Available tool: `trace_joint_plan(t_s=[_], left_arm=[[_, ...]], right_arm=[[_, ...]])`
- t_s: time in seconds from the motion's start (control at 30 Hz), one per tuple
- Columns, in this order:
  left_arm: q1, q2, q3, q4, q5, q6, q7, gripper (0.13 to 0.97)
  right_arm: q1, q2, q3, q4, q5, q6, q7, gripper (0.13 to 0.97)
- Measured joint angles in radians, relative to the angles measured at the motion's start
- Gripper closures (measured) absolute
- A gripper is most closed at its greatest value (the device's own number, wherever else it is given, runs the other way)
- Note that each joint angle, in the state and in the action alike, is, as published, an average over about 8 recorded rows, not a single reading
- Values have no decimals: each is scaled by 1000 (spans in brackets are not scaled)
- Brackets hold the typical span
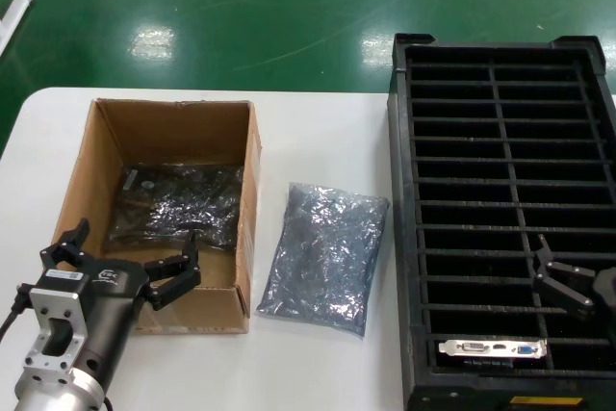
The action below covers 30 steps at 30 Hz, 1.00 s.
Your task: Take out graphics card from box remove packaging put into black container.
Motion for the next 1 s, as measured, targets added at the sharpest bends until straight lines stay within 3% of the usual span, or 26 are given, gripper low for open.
trace_joint_plan(t_s=[1.0], left_arm=[[0, 0, 0, 0, 0, 0, 0, 132]], right_arm=[[0, 0, 0, 0, 0, 0, 0, 129]])
